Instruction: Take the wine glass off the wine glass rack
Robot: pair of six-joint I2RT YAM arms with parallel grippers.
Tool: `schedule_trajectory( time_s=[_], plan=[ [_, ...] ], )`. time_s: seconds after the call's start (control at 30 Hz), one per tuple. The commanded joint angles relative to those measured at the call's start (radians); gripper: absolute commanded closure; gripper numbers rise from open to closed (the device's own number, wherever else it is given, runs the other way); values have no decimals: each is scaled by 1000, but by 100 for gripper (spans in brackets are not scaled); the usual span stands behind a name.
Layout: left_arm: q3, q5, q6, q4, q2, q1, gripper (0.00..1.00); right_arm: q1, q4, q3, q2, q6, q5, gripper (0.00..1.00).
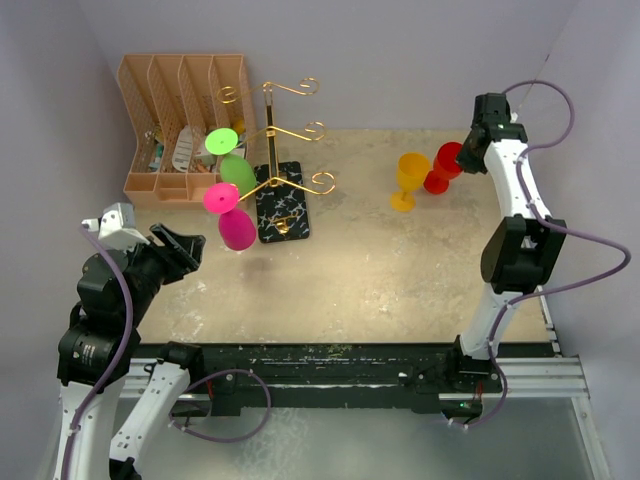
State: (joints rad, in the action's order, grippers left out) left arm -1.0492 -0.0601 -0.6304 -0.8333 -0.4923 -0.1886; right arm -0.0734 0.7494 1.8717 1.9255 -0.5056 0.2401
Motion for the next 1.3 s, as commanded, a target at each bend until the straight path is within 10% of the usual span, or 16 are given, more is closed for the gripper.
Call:
schedule_trajectory(
  time_s=[0.0,0.33,0.57,0.93,1.27],
  plan=[
    [-12,-30,33,17,9,0,37,-3,-21,-36,4,4,-45,100],
    [5,-50,49,1,24,0,37,-4,-46,-98,-7,24,-73,100],
    [14,-68,56,-9,34,0,37,-3,-55,-100,-33,30,-80,66],
    [44,-105,72,2,56,0,35,-3,-41,-56,-195,36,-84,60],
    [114,-178,73,41,98,0,35,58,-276,-141,-448,6,-598,63]
  ],
)
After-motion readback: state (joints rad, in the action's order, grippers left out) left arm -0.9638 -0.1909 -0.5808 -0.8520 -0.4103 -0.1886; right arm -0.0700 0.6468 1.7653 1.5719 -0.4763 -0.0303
